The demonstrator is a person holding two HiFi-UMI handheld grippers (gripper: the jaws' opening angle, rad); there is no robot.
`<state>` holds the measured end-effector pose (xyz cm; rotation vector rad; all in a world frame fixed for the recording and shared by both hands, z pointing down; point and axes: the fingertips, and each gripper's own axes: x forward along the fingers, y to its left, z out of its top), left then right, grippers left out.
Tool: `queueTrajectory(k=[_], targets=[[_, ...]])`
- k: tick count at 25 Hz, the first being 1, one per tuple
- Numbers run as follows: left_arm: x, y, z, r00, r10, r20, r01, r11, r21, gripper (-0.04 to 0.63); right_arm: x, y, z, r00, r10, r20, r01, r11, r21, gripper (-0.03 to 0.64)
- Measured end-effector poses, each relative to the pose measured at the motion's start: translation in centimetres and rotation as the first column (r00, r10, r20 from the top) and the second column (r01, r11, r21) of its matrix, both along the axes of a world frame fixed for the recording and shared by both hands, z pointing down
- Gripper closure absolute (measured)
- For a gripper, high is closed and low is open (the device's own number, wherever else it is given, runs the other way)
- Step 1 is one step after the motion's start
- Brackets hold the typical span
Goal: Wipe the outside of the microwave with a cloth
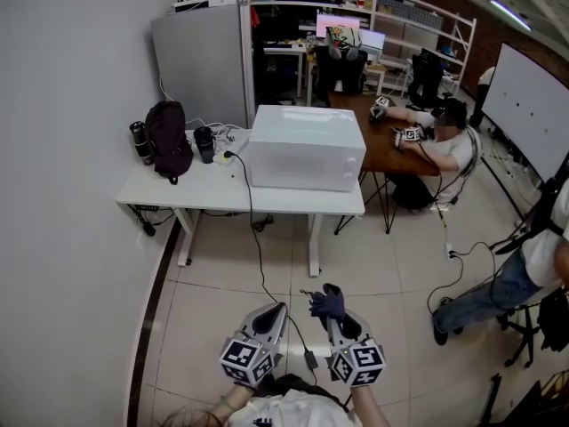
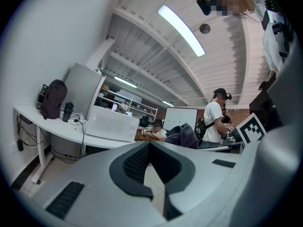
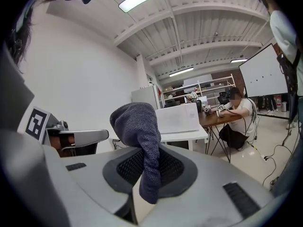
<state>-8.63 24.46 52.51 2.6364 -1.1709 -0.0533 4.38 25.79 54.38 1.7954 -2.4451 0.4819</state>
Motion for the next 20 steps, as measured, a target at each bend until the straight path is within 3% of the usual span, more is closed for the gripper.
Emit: queueTrajectory(k=[20], targets=[[-0.5,-0.2,0.6,1.0,0.005,0.027,-0.005,1.0,-0.013,0.609,-1.2,-1.1,0.7,1.0,-0.014,0.006,0.014,1.0,-0.018,0.541]])
